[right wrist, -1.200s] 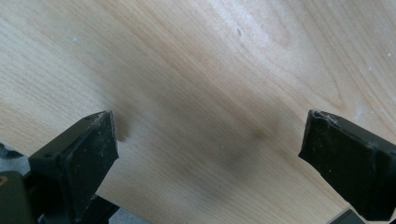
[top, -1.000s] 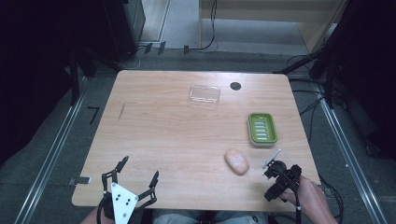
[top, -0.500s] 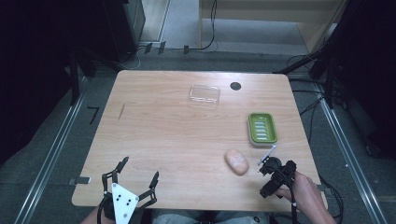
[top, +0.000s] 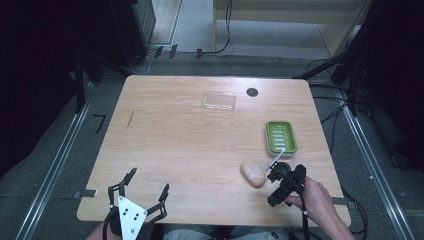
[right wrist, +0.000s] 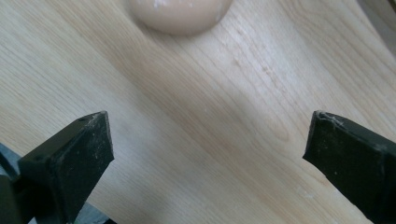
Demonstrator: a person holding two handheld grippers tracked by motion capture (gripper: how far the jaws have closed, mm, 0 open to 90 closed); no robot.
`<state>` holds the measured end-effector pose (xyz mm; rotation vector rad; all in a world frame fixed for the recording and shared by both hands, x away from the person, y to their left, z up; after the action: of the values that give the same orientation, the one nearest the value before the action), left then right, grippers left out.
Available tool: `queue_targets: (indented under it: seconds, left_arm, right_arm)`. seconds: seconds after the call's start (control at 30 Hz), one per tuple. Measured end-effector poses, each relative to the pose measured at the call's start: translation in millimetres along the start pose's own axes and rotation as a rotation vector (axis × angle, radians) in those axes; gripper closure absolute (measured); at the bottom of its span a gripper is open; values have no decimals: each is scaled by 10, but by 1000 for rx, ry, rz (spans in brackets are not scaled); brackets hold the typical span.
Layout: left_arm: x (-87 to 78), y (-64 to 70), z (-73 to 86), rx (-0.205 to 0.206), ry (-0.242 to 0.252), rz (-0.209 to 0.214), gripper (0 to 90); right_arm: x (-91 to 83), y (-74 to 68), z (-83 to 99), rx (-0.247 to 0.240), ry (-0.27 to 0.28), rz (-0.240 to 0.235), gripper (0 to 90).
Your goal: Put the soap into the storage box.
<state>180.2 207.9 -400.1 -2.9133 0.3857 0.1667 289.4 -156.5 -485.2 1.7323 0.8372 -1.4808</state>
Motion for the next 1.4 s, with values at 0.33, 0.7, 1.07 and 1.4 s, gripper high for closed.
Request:
queue_targets:
  seconds: [0.33,0.7,1.07,1.4]
  left_arm:
    - [0,4,-2,0,1,-2,138]
    - [3,7,-1,0,1,-1,138]
    - [4,5,0,4,-1,1,138]
    - [4,3,0,2,0,0,138]
  right_arm:
    - [-17,38,-193,-9,36,6,0]
    - [-36,39,-406,-31,69,-24,0]
    - [50,117,-623,-25,61,-27,38]
    - [156,136,-785,-34,57,-41,41]
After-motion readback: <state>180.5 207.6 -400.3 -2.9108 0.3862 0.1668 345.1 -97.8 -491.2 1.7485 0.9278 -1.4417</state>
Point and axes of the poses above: each handheld gripper's, and its own axes: x roughly forward along the jaws, z roughly out of its underside, y roughly to its right, the point moved 4 cm from there along x, roughly forward along the jaws, and after that the axes turned 13 degrees about -x, right-handed, at the moved point
